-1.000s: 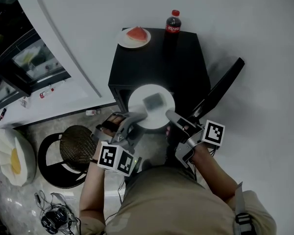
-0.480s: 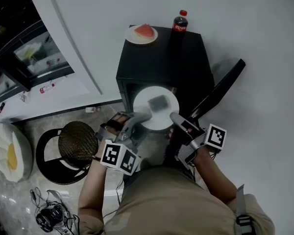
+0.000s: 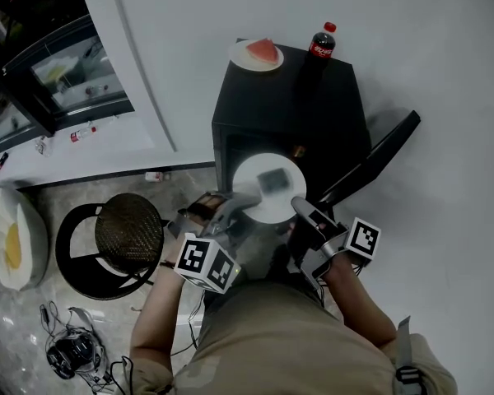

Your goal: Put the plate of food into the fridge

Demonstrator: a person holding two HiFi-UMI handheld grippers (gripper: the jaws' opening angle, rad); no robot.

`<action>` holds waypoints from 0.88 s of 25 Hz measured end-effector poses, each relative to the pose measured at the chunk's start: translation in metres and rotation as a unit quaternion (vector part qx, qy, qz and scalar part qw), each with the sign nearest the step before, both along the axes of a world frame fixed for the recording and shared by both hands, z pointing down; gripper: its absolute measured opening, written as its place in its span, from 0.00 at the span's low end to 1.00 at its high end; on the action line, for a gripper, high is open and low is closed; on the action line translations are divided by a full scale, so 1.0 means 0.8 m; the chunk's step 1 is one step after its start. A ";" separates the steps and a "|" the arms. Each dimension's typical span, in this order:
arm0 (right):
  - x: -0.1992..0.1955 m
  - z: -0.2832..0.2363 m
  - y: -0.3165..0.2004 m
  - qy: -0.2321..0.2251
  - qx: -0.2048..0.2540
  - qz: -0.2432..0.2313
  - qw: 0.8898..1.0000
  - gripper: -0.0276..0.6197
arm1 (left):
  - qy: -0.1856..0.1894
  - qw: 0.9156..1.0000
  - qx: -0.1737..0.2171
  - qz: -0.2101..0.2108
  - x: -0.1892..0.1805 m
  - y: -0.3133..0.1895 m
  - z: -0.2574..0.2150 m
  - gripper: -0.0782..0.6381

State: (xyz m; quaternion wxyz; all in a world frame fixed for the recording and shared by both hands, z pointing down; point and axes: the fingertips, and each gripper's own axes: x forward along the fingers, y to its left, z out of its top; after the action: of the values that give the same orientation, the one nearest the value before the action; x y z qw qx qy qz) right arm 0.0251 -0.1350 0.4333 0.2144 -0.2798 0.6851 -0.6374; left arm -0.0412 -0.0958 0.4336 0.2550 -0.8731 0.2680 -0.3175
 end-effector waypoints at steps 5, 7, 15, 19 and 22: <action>0.002 0.006 -0.002 -0.005 -0.005 0.003 1.000 0.10 | 0.003 1.000 -0.010 -0.004 0.002 -0.002 0.005 0.25; 0.003 0.009 -0.003 -0.007 -0.008 0.006 1.000 0.10 | 0.001 1.000 -0.014 -0.006 0.004 -0.003 0.008 0.25; 0.009 0.021 -0.006 -0.008 -0.018 0.017 1.000 0.10 | 0.004 0.999 -0.028 -0.022 0.006 -0.008 0.017 0.26; 0.010 0.027 -0.009 -0.012 -0.025 0.021 0.999 0.10 | 0.005 0.999 -0.035 -0.028 0.008 -0.011 0.023 0.26; 0.013 0.035 -0.015 -0.015 -0.029 0.024 0.999 0.10 | 0.000 0.999 -0.038 -0.030 0.010 -0.018 0.030 0.27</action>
State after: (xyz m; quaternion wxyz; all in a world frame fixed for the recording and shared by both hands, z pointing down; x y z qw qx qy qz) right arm 0.0351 -0.1473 0.4614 0.2312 -0.2930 0.6560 -0.6561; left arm -0.0336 -0.1102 0.4574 0.2118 -0.8737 0.2823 -0.3348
